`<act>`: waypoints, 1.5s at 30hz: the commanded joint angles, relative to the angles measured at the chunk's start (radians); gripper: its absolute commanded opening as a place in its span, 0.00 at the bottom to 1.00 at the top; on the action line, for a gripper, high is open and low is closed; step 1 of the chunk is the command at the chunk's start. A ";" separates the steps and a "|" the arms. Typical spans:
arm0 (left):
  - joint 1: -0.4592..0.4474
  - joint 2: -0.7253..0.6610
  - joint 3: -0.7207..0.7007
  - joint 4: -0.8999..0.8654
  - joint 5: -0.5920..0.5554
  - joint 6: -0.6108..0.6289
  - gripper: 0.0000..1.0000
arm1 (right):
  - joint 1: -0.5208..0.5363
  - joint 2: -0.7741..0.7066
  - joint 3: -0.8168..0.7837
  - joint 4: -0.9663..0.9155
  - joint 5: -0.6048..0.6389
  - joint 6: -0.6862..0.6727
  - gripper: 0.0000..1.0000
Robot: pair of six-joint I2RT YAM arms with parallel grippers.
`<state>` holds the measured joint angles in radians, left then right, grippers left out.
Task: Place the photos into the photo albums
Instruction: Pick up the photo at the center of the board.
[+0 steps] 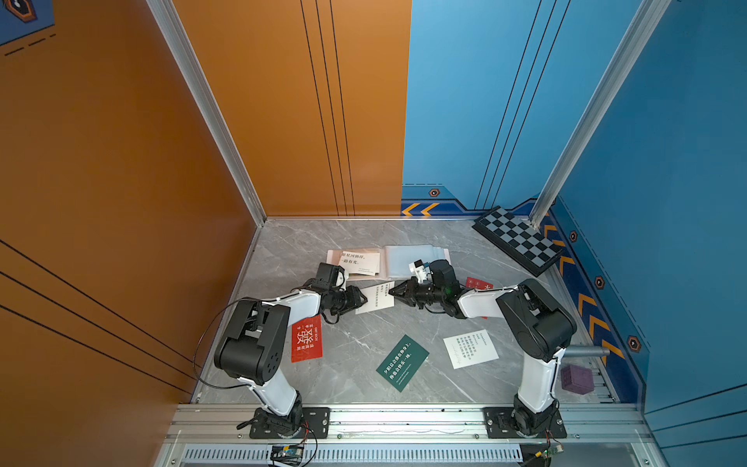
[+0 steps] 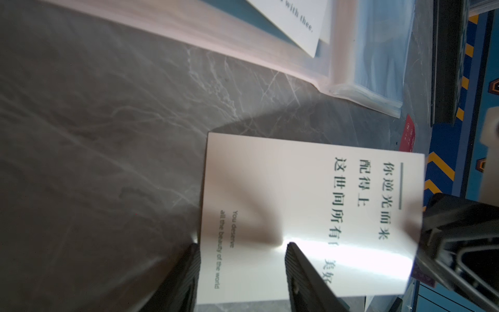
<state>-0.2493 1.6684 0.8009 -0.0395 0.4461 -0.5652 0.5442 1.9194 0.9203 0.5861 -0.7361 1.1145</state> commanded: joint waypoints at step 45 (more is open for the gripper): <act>0.027 -0.228 -0.058 0.124 0.110 -0.076 0.53 | -0.134 -0.147 0.156 -0.480 -0.148 -0.494 0.00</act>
<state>-0.2317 1.4620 0.7460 0.0536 0.4858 -0.6178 0.4129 1.8164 1.0367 0.1925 -0.8650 0.7166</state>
